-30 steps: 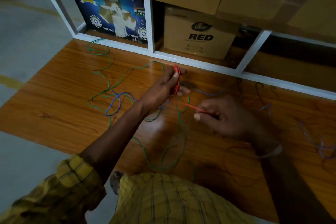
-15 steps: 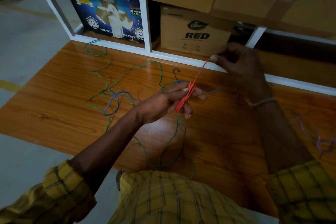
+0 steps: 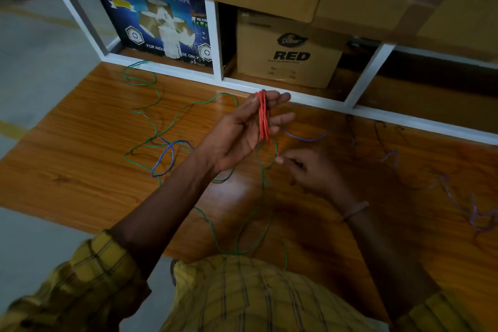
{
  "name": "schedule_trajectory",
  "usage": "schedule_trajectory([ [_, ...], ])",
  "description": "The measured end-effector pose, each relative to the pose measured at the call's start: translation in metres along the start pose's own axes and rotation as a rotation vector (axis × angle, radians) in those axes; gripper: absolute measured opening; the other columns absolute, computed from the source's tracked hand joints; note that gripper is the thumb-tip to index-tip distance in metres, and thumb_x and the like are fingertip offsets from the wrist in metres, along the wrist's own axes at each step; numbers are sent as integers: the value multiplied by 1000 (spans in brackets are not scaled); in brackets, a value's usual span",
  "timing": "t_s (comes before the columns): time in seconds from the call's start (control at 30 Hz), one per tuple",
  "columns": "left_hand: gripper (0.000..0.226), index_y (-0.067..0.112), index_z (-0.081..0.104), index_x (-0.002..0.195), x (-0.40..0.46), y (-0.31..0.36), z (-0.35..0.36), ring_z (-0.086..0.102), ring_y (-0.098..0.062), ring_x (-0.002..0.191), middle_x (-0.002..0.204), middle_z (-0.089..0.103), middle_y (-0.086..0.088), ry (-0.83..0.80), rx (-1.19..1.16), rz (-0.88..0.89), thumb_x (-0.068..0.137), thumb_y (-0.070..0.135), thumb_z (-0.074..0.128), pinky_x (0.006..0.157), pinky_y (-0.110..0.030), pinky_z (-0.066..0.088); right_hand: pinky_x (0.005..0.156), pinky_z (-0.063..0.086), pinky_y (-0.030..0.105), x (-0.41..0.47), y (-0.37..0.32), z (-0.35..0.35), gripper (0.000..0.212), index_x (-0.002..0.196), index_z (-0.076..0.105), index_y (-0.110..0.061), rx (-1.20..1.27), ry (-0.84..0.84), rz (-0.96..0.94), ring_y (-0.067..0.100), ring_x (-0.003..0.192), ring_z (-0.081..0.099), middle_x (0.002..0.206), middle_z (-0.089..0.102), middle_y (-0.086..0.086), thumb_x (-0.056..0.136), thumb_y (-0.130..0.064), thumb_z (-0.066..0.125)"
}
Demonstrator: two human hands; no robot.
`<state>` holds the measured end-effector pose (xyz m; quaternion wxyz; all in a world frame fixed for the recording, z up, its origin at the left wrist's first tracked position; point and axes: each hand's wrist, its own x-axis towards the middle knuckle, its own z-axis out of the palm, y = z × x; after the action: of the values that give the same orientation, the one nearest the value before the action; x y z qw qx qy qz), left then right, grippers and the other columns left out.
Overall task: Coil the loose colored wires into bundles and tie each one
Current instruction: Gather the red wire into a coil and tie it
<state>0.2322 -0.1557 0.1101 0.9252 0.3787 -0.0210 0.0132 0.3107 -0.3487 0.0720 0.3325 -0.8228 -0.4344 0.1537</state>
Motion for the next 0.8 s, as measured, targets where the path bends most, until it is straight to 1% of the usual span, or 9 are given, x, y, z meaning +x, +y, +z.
schedule_trajectory([
  [0.1, 31, 5, 56, 126, 9, -8, -7, 63, -40, 131, 153, 49, -20, 115, -44, 44, 115, 19, 30, 94, -35, 62, 54, 38, 35, -6, -9, 2, 38, 67, 53, -16, -154, -28, -148, 14, 52, 53, 51, 44, -5, 100, -33, 60],
  [0.2, 26, 10, 56, 122, 18, -13, -13, 61, -41, 133, 153, 50, -19, 270, 92, 61, 115, 19, 32, 91, -31, 61, 57, 42, 37, -11, -21, -7, 38, 71, 55, -18, -273, -100, -185, 13, 53, 50, 53, 42, -5, 94, -47, 54],
  [0.3, 23, 12, 52, 126, 19, -15, -18, 67, -35, 122, 146, 55, -10, 321, 372, 64, 115, 19, 33, 83, -27, 59, 55, 36, 28, -17, -35, -27, 24, 73, 59, -21, -235, -143, -218, 5, 53, 43, 55, 46, -8, 89, -38, 62],
  [0.4, 27, 9, 49, 133, 14, -17, -18, 71, -23, 111, 133, 60, -4, 292, 668, 14, 116, 21, 34, 79, -23, 54, 54, 36, 20, -18, -49, -55, 11, 80, 69, -21, -155, -178, -185, 6, 54, 54, 57, 57, -8, 89, -26, 72],
  [0.5, 34, 4, 48, 138, 7, -17, -16, 71, -8, 87, 113, 68, -20, 250, 803, -66, 116, 25, 33, 70, -17, 49, 54, 43, 27, -14, -60, -83, 8, 86, 70, -24, -80, -186, -156, 9, 60, 59, 63, 61, -8, 94, -23, 72],
  [0.57, 34, 6, 51, 136, 3, -17, -16, 68, -13, 82, 103, 69, -28, 204, 810, -91, 115, 28, 35, 69, -25, 47, 58, 49, 31, -10, -64, -103, 8, 89, 70, -24, -2, -162, -148, 11, 63, 61, 71, 65, -3, 97, -25, 67],
  [0.67, 32, 7, 54, 131, -5, -18, -13, 65, -24, 82, 125, 63, -35, 118, 719, -128, 113, 29, 38, 68, -30, 43, 59, 46, 26, -1, -62, -122, 9, 95, 71, -20, 95, -33, -147, 16, 68, 61, 78, 67, 4, 99, -26, 65],
  [0.73, 33, 3, 54, 132, -13, -19, -7, 65, -26, 81, 140, 61, -24, 54, 660, -165, 115, 23, 35, 68, -30, 42, 64, 47, 22, 9, -56, -123, 11, 98, 72, -13, 140, 84, -141, 10, 74, 62, 85, 70, 5, 98, -23, 68],
  [0.8, 36, -3, 53, 134, -19, -19, -2, 66, -27, 80, 144, 62, -16, -11, 616, -197, 114, 20, 33, 69, -32, 41, 69, 49, 24, 21, -46, -115, 15, 98, 72, -11, 144, 188, -128, 9, 82, 66, 90, 71, 6, 97, -26, 70],
])
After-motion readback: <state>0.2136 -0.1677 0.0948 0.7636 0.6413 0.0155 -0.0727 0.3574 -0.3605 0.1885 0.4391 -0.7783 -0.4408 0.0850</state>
